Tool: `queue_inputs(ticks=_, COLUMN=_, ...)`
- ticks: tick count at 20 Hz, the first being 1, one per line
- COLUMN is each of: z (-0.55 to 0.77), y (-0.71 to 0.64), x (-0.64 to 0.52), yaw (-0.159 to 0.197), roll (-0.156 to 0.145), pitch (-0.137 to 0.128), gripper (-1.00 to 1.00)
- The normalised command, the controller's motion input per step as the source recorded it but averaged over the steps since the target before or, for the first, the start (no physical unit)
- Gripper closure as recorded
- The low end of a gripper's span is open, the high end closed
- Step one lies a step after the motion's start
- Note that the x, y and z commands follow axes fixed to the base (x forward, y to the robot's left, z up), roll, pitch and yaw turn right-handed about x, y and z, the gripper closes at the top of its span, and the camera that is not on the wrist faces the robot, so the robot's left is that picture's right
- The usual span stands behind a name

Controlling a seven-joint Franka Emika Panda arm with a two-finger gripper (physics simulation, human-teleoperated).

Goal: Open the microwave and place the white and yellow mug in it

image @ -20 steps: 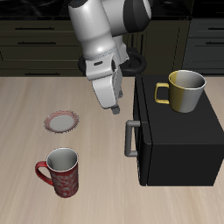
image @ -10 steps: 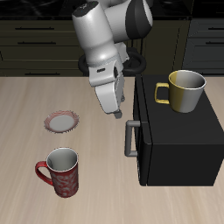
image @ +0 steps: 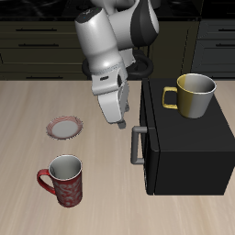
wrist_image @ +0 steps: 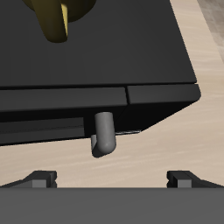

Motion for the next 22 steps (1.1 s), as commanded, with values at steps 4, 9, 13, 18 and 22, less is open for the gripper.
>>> queue_inputs(ticks=4, z=-0.09, y=-0.03, x=0.06, yaw=-0.013, roll=-0.01, pitch=-0.034, gripper=-1.0)
queue_inputs(ticks=9, z=-0.14, y=0.04, x=0.06, yaw=-0.015, roll=-0.001, pitch=-0.002, gripper=-1.0)
queue_inputs(ticks=13, z=-0.07, y=0.1, x=0.05, yaw=-0.012, roll=0.012, pitch=-0.026, gripper=-1.0)
queue_inputs(ticks=18, z=-0.09, y=0.12, x=0.01, yaw=-0.023, roll=0.013, pitch=-0.003, gripper=-1.0)
queue_inputs(ticks=22, z=-0.26, y=0.1, x=0.0, yaw=-0.029, roll=0.018, pitch=-0.008, gripper=-1.0)
